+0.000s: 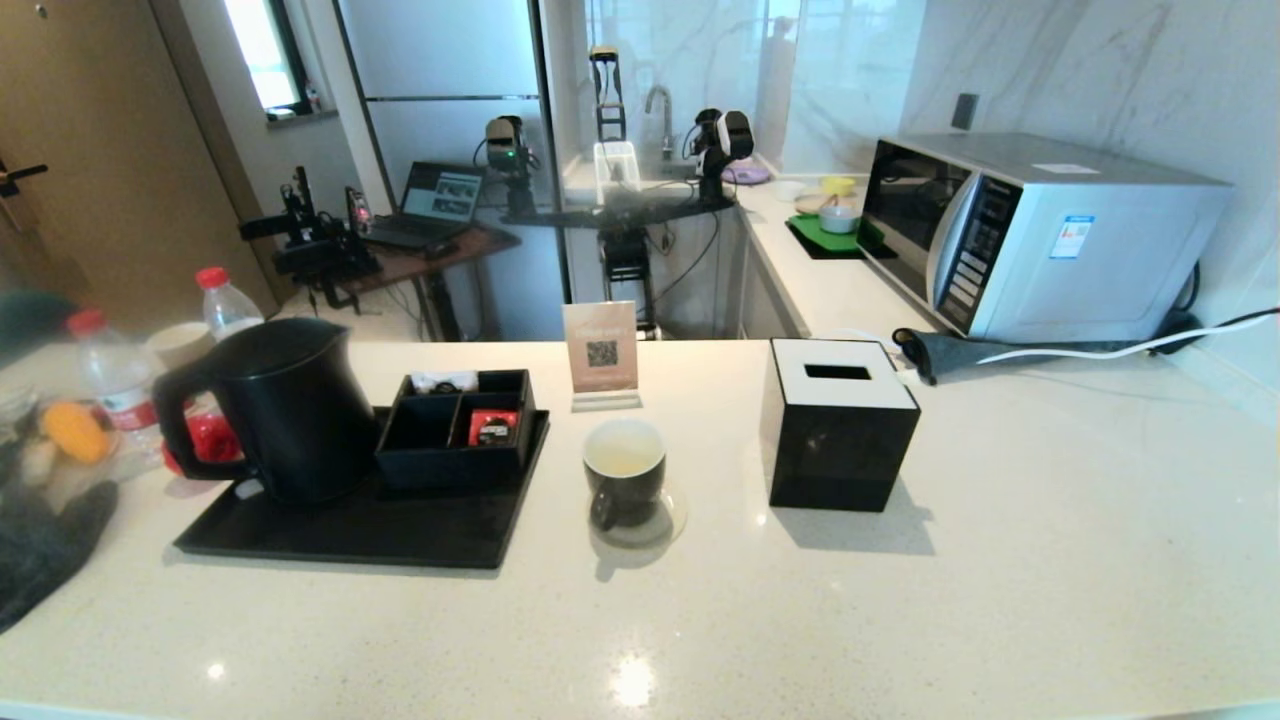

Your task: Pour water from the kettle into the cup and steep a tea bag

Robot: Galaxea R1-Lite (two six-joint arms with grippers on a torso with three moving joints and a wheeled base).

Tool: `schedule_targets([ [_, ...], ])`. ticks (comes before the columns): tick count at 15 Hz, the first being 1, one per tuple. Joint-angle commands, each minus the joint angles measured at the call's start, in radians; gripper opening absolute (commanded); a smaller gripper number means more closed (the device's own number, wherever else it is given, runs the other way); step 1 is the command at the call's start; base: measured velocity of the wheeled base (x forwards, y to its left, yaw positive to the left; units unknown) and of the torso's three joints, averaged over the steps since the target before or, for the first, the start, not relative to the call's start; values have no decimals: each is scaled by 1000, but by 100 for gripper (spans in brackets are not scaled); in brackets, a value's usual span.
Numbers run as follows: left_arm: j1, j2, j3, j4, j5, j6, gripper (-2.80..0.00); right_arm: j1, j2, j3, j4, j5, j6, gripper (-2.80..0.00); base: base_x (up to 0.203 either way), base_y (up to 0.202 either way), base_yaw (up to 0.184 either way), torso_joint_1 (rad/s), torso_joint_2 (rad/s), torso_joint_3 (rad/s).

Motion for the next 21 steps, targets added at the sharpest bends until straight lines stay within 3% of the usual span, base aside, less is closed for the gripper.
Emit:
schedule_targets([
  [1, 0, 0, 0, 0, 0, 0, -280, 5, -64, 7, -16, 0, 5, -280, 0, 0, 0, 0, 0, 0],
  [21, 0, 0, 0, 0, 0, 0, -280, 5, -64, 6, -18, -5, 37, -280, 0, 0, 0, 0, 0, 0],
])
